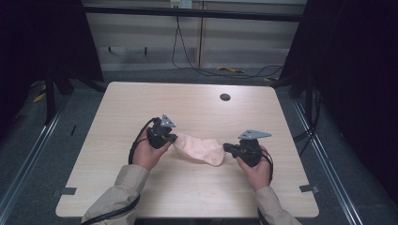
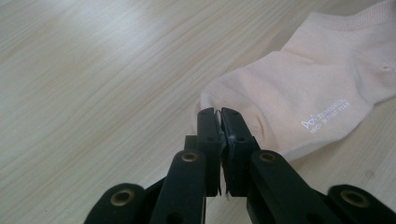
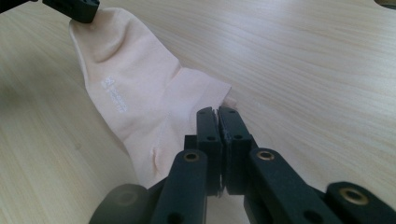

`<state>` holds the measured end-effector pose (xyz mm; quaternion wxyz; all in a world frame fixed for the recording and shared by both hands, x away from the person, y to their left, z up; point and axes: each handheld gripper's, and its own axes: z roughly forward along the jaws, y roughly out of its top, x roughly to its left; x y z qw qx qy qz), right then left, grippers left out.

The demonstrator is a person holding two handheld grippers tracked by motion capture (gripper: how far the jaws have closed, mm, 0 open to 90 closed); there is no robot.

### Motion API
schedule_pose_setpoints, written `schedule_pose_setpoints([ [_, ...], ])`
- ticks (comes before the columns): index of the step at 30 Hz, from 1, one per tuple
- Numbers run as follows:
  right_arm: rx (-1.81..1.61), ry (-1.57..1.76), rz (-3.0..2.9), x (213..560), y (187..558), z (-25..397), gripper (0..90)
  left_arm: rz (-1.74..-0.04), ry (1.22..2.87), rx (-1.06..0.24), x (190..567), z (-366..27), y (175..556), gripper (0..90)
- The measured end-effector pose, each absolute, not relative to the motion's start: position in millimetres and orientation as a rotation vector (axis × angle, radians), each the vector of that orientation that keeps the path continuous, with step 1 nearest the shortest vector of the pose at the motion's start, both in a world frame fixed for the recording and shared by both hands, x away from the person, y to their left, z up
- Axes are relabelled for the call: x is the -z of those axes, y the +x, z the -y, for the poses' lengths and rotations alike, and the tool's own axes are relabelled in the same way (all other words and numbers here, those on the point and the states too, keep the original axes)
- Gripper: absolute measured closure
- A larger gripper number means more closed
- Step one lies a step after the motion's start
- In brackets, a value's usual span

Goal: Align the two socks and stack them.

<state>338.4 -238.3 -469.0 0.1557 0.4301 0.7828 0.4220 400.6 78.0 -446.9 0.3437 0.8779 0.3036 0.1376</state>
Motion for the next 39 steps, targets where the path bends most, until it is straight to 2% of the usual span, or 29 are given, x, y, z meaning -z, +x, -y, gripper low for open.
schedule_pose_setpoints([
  [29, -1.146, 1.272, -2.245, 493.0, 344.0, 240.7, 87.5, -0.793, 2.301, -0.383, 461.3, -74.1, 407.2, 86.2],
  [39, -1.161, 1.252, -2.241, 485.2, 343.5, 238.9, 87.4, -0.784, 2.294, -0.390, 455.9, -78.1, 402.7, 86.2],
])
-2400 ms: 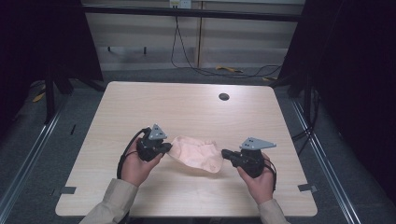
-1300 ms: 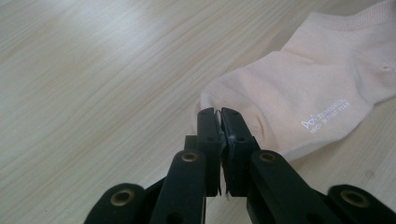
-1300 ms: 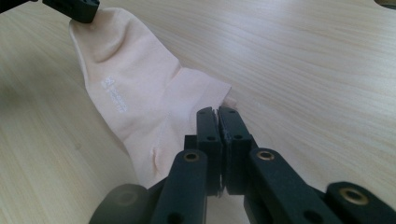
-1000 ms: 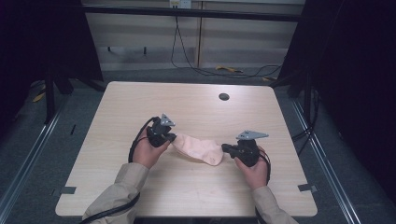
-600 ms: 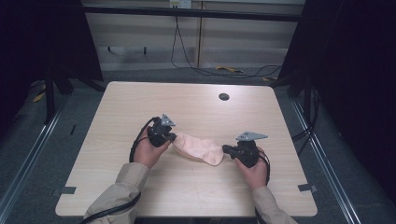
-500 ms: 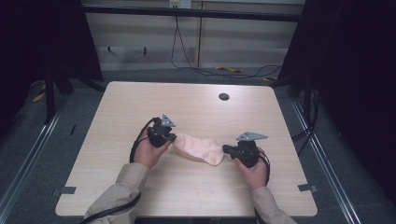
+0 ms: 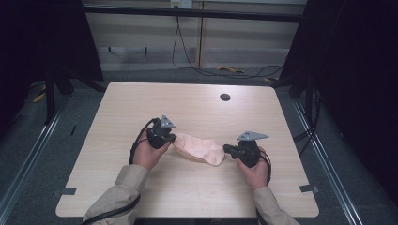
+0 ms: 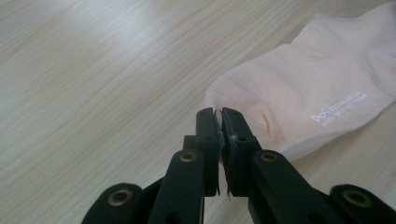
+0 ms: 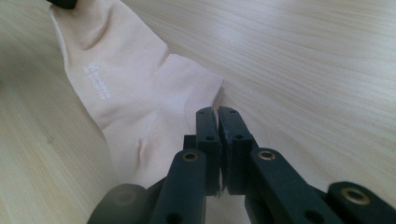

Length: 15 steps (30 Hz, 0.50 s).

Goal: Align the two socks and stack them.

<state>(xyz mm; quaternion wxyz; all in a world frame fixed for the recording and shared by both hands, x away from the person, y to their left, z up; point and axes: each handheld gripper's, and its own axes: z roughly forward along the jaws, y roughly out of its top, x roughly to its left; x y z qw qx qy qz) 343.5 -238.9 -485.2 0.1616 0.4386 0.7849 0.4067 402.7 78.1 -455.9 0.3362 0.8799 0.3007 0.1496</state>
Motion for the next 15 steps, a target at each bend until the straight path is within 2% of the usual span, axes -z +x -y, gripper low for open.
schedule_pose_setpoints([
  [15, -1.137, 1.250, -2.257, 495.7, 344.7, 239.2, 86.5, -0.787, 2.309, -0.395, 461.5, -77.9, 399.9, 85.8],
])
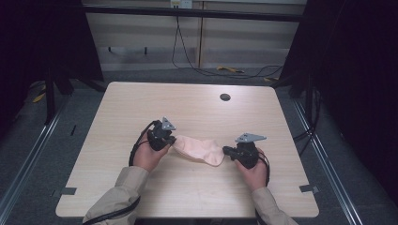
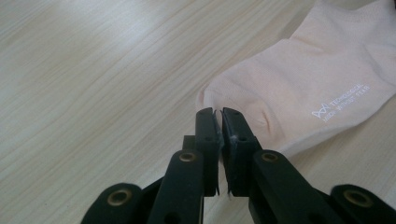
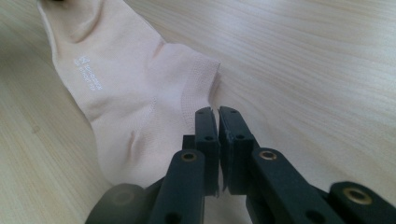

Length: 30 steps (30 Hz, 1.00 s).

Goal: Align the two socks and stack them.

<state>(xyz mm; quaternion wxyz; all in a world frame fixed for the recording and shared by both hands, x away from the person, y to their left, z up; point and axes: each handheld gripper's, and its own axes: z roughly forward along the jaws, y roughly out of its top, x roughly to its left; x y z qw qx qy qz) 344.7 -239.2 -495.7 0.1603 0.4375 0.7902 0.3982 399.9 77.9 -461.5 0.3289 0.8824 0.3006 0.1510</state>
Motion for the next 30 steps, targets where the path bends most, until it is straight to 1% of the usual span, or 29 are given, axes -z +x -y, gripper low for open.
schedule_pose_setpoints([
  [15, -1.130, 1.242, -2.258, 498.3, 345.2, 239.6, 84.7, -0.777, 2.325, -0.395, 464.4, -78.9, 395.8, 85.5],
  [17, -1.129, 1.243, -2.256, 498.3, 345.1, 239.5, 83.3, -0.777, 2.325, -0.400, 464.3, -78.7, 395.5, 84.9],
  [18, -1.126, 1.244, -2.246, 497.9, 344.6, 239.5, 78.8, -0.777, 2.321, -0.405, 464.5, -78.8, 396.1, 84.7],
  [19, -1.126, 1.244, -2.246, 497.9, 344.6, 239.5, 78.8, -0.777, 2.321, -0.405, 464.5, -78.8, 396.1, 84.4],
  [20, -1.133, 1.231, -2.228, 497.0, 343.6, 239.5, 76.0, -0.778, 2.324, -0.411, 464.4, -79.1, 396.8, 84.3],
  [21, -1.133, 1.231, -2.228, 497.0, 343.6, 239.5, 76.0, -0.778, 2.324, -0.411, 464.4, -79.1, 396.8, 83.9],
  [22, -1.145, 1.217, -2.219, 495.5, 342.4, 239.3, 73.6, -0.779, 2.322, -0.408, 463.8, -79.0, 397.3, 83.7],
  [23, -1.145, 1.217, -2.219, 495.5, 342.4, 239.3, 73.6, -0.779, 2.322, -0.408, 463.8, -79.0, 397.3, 82.2],
  [24, -1.152, 1.206, -2.215, 494.3, 341.2, 237.7, 72.0, -0.777, 2.319, -0.411, 463.7, -78.7, 397.5, 82.2],
  [30, -1.165, 1.141, -2.239, 492.6, 335.7, 228.6, 70.5, -0.764, 2.318, -0.419, 461.5, -73.1, 398.6, 82.3],
])
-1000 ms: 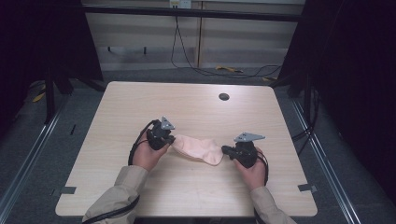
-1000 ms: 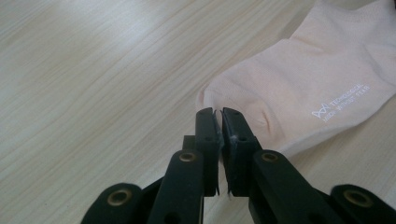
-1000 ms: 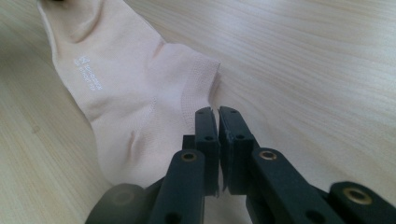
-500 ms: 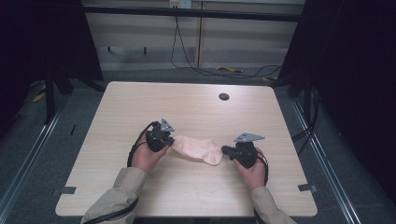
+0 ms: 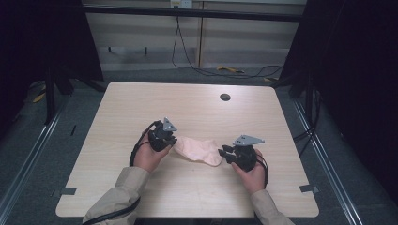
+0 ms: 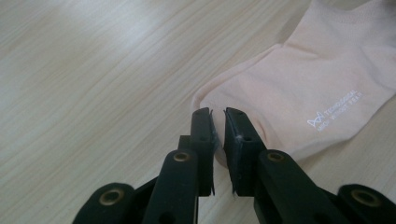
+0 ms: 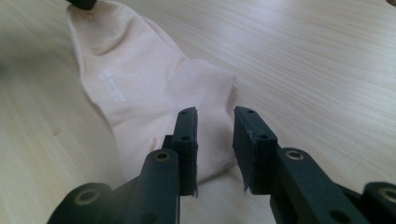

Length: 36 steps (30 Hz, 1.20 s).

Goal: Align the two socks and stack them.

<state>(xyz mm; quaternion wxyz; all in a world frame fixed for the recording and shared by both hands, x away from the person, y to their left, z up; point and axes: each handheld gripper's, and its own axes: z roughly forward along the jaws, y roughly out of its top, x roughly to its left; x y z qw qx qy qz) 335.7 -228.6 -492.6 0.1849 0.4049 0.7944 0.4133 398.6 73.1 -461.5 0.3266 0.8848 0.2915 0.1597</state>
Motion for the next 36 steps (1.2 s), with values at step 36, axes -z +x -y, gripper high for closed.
schedule_pose_setpoints([
  [36, -1.085, 1.078, -2.325, 503.1, 332.9, 211.9, 66.5, -0.731, 2.315, -0.440, 462.0, -65.1, 411.3, 88.1],
])
